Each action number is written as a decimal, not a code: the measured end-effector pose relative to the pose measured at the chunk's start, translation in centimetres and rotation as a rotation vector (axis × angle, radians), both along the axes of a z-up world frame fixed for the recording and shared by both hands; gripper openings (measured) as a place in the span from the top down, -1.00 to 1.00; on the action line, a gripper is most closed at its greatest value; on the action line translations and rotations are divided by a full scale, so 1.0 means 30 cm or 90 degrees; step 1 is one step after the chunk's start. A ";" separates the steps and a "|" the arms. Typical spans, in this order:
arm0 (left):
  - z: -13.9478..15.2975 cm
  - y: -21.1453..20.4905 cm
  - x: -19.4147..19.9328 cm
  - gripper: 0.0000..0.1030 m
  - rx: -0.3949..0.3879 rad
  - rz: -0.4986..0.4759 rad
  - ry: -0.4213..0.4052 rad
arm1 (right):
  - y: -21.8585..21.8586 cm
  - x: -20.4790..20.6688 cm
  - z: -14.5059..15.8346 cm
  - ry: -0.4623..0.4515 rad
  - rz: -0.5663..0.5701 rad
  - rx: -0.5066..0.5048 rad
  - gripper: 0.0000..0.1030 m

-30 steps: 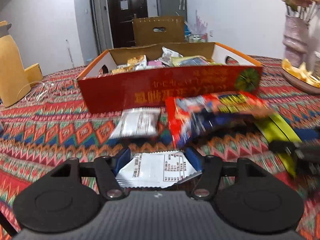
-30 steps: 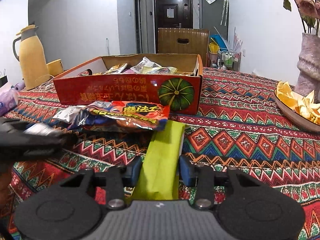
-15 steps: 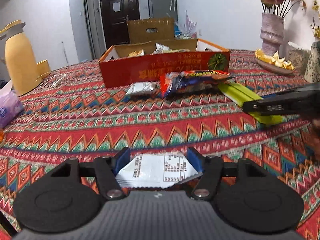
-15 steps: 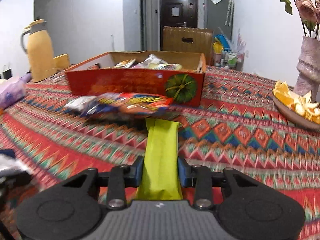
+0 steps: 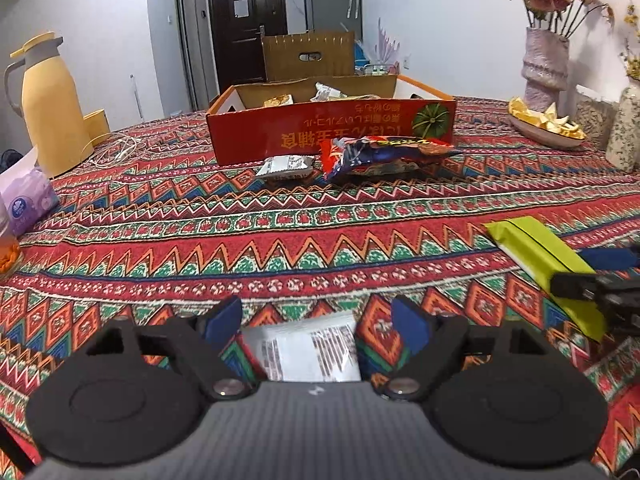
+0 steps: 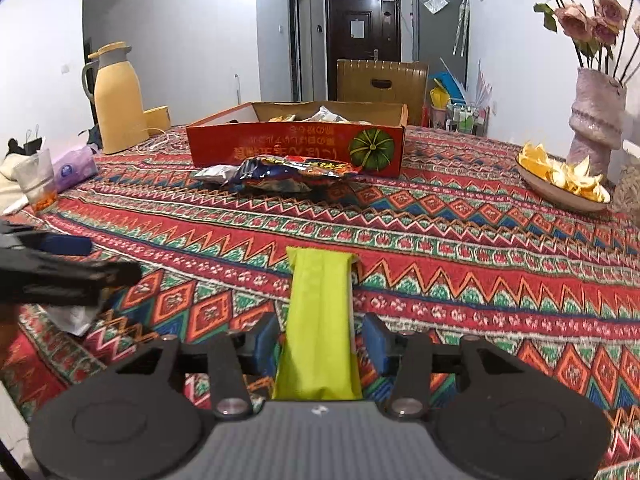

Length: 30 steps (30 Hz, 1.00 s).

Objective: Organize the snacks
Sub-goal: 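Carry the white packet and light-green bar over the red box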

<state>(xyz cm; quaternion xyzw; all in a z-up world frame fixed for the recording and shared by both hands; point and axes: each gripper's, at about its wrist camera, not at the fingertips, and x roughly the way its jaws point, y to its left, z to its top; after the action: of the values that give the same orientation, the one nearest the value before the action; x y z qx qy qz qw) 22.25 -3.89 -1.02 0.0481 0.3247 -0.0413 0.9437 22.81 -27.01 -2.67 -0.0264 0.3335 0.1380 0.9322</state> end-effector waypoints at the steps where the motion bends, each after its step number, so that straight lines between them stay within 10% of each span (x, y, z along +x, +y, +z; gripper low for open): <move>1: 0.000 0.004 -0.013 -0.63 0.000 0.000 0.002 | 0.004 0.012 -0.007 0.003 0.001 -0.001 0.11; 7: -0.038 0.043 -0.056 -0.53 -0.001 0.003 0.029 | 0.017 0.040 -0.026 -0.008 -0.006 0.015 0.37; 10: -0.029 0.055 -0.071 0.20 -0.016 -0.004 0.024 | 0.006 0.022 -0.015 -0.016 -0.005 0.040 0.37; 21: 0.190 0.131 0.000 0.20 -0.010 -0.010 -0.072 | -0.063 0.026 0.157 -0.099 -0.007 0.057 0.38; 30: 0.387 0.220 0.489 0.20 -0.023 -0.010 -0.139 | -0.093 0.469 0.413 -0.172 0.011 0.016 0.38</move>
<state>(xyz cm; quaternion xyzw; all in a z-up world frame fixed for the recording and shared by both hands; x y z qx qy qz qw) 36.92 2.71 10.59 0.0375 0.2192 -0.0489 0.9737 36.89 -29.81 9.71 -0.0363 0.2027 0.1456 0.9677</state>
